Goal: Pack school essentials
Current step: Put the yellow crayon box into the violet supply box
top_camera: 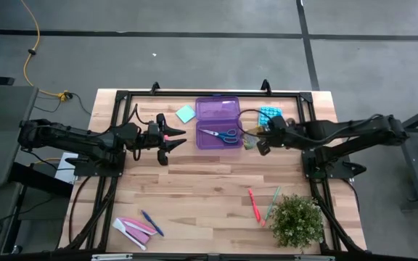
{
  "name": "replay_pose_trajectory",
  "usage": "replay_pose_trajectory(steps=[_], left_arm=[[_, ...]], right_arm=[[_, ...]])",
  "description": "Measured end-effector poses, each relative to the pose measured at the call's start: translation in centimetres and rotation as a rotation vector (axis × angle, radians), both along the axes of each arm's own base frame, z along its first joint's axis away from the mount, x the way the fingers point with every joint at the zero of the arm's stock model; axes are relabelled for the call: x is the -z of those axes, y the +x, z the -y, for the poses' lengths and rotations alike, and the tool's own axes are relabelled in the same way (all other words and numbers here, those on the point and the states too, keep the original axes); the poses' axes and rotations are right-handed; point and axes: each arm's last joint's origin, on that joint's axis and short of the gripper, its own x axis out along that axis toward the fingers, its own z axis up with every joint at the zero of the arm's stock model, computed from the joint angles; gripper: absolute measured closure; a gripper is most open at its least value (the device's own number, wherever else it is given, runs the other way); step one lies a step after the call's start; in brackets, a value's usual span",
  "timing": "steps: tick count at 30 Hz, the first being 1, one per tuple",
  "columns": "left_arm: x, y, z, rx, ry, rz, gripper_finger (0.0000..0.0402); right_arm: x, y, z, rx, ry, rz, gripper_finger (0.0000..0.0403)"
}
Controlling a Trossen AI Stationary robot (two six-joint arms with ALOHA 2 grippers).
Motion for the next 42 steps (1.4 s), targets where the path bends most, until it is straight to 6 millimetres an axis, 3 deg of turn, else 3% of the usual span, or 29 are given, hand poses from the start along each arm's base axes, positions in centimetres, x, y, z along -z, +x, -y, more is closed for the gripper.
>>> replay_pose_trajectory(steps=[5, 14, 19, 38, 42], left_arm=[[-0.1, 0.0, 0.0, 0.001, -0.025, 0.016, 0.0268], [-0.1, 0.0, 0.0, 0.018, -0.103, 0.035, 0.0268], [0.0, 0.1, 0.1, 0.06, -0.137, 0.035, 0.0268], [0.3, 0.3, 0.1, 0.055, -0.084, 0.008, 0.027], [0.3, 0.3, 0.1, 0.053, -0.084, 0.008, 0.027]], right_arm=[[-1.2, 1.7, -0.5, -0.135, -0.072, 0.148, 0.0403], [2.5, 4.3, -0.6, -0.296, -0.164, 0.264, 0.0403], [2.8, 5.3, -0.8, -0.349, -0.226, 0.344, 0.0403], [2.5, 5.5, -0.7, -0.385, -0.287, 0.356, 0.0403], [2.5, 5.5, 0.4, -0.323, -0.277, 0.362, 0.0403]])
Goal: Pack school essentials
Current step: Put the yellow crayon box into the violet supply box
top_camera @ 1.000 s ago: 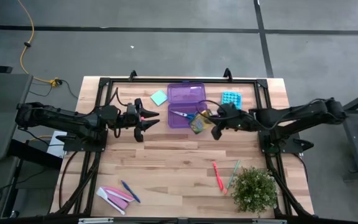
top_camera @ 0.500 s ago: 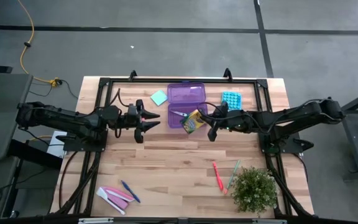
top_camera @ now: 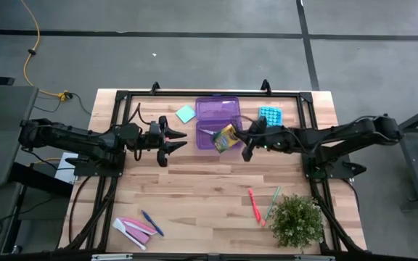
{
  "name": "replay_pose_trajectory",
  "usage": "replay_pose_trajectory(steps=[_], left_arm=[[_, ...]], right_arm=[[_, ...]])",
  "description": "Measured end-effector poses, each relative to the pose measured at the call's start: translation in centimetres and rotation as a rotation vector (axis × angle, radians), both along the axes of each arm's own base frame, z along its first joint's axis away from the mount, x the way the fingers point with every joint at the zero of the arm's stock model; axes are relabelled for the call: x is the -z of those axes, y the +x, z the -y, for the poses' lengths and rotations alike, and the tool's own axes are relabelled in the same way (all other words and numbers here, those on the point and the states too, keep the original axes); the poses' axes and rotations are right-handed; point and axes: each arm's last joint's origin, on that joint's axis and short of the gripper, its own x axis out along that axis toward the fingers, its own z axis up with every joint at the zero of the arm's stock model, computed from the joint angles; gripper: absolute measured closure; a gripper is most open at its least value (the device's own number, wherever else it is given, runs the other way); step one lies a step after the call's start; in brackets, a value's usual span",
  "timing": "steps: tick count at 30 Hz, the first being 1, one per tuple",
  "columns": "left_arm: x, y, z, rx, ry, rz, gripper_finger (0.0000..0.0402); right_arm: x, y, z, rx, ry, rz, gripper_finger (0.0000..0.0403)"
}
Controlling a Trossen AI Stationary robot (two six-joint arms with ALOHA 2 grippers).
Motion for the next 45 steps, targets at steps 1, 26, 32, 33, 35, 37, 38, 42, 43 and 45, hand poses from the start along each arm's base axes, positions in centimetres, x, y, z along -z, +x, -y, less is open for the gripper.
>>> replay_pose_trajectory(steps=[1, 26, 32, 33, 35, 37, 38, 42, 43, 45], left_arm=[[0.0, 0.0, 0.0, 0.0, 0.0, 0.0, 0.027], [-0.1, 0.0, 0.0, -0.003, 0.018, 0.003, 0.027], [-0.1, 0.0, 0.0, -0.003, 0.017, 0.004, 0.027], [-0.1, 0.0, 0.0, -0.003, 0.017, 0.004, 0.027], [-0.1, 0.0, 0.0, -0.003, 0.017, 0.004, 0.027], [-0.1, 0.0, 0.0, -0.003, 0.017, 0.004, 0.027], [-0.1, 0.0, 0.0, -0.003, 0.017, 0.004, 0.027], [-0.1, 0.0, 0.0, -0.003, 0.017, 0.004, 0.027], [-0.1, 0.0, 0.0, -0.003, 0.017, 0.004, 0.027], [-0.1, 0.0, 0.0, -0.003, 0.017, 0.004, 0.027]], right_arm=[[0.1, 0.1, 0.5, 0.023, 0.003, 0.0, 0.0403], [10.0, 6.1, 7.2, 0.377, 0.48, -0.015, 0.0403], [11.0, 7.0, 7.3, 0.385, 0.557, 0.054, 0.0403], [11.1, 7.0, 7.4, 0.386, 0.563, 0.064, 0.0403], [11.4, 7.1, 7.4, 0.395, 0.575, 0.065, 0.0403], [11.9, 7.1, 7.4, 0.41, 0.59, 0.051, 0.0403], [12.1, 7.2, 7.4, 0.414, 0.599, 0.056, 0.0403], [12.5, 7.5, 7.5, 0.415, 0.608, 0.077, 0.0403], [12.6, 7.5, 7.5, 0.416, 0.608, 0.074, 0.0403], [12.8, 7.5, 7.5, 0.419, 0.607, 0.07, 0.0403]])
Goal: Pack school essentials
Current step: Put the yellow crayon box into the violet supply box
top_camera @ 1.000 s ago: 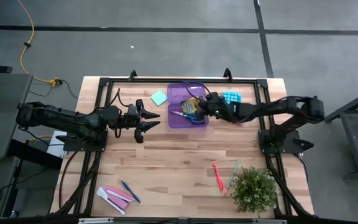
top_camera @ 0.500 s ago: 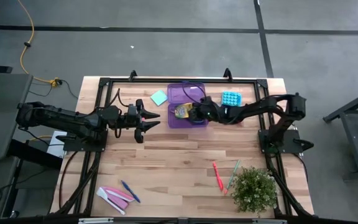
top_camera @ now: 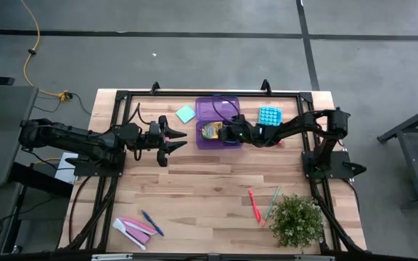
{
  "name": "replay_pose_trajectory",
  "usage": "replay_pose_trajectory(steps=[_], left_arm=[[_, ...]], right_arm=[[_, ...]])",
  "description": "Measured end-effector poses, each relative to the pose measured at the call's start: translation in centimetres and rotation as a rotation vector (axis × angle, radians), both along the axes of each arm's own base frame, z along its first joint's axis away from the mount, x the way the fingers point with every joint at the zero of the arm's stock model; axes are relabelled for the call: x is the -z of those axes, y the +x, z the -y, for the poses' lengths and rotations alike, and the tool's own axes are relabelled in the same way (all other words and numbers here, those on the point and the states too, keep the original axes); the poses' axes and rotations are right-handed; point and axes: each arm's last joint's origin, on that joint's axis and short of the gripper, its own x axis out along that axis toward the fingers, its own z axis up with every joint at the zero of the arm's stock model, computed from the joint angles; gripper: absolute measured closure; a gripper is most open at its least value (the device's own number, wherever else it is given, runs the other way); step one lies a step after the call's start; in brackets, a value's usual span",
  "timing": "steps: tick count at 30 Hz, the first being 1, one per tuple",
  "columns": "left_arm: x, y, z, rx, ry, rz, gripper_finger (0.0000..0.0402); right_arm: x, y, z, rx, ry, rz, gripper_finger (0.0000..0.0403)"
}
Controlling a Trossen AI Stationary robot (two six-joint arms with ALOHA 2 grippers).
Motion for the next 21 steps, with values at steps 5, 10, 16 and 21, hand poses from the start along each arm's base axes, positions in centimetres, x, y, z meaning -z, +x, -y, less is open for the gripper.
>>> replay_pose_trajectory(steps=[5, 10, 16, 21], left_arm=[[0.0, 0.0, 0.0, -0.002, 0.0, 0.0, 0.027], [0.0, -0.03, -0.14, -0.05, -0.002, 0.0, 0.027], [0.02, -0.04, -0.16, -0.057, -0.002, -0.001, 0.027], [0.04, -0.04, -0.16, -0.057, -0.002, -0.004, 0.027]], right_arm=[[-0.05, 0.02, 0.01, 0.006, -0.003, 0.006, 0.0403], [0.06, -0.1, 0.06, 0.026, -0.015, -0.014, 0.0403], [0.11, -0.14, 0.05, 0.027, -0.014, -0.022, 0.0403], [0.05, -0.1, 0.04, 0.026, -0.015, -0.015, 0.0403]])
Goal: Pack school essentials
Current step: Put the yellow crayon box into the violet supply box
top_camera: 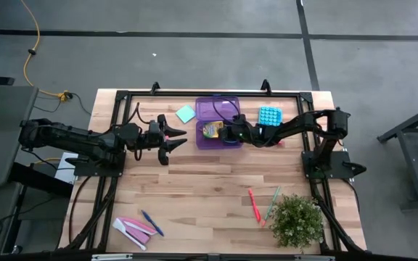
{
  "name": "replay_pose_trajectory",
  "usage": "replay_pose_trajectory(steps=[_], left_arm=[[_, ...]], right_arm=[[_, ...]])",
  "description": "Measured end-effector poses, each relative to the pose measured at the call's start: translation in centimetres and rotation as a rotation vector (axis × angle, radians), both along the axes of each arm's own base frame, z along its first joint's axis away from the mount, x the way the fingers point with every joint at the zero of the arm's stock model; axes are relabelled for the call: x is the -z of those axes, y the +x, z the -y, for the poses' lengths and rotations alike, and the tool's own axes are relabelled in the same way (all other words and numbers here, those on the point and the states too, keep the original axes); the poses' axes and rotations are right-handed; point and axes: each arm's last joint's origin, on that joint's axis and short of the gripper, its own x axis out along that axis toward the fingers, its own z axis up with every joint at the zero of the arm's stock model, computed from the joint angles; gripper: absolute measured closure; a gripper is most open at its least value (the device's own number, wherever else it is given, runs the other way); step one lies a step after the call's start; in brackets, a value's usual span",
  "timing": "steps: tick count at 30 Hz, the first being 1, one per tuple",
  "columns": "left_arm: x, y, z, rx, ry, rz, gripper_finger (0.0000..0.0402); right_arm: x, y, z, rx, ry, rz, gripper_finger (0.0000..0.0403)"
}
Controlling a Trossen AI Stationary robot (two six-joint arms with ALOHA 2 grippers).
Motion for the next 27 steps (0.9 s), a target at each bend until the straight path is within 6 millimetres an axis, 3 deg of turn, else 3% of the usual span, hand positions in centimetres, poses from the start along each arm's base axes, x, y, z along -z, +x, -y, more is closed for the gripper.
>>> replay_pose_trajectory(steps=[16, 27], left_arm=[[0.03, 0.0, 0.0, 0.0, -0.001, -0.003, 0.027], [0.02, 0.0, 0.0, 0.0, 0.0, -0.003, 0.027]], right_arm=[[0.15, -0.04, -0.19, -0.03, 0.024, -0.013, 0.0401], [0.18, -0.08, -0.16, -0.002, 0.043, -0.002, 0.0369]])
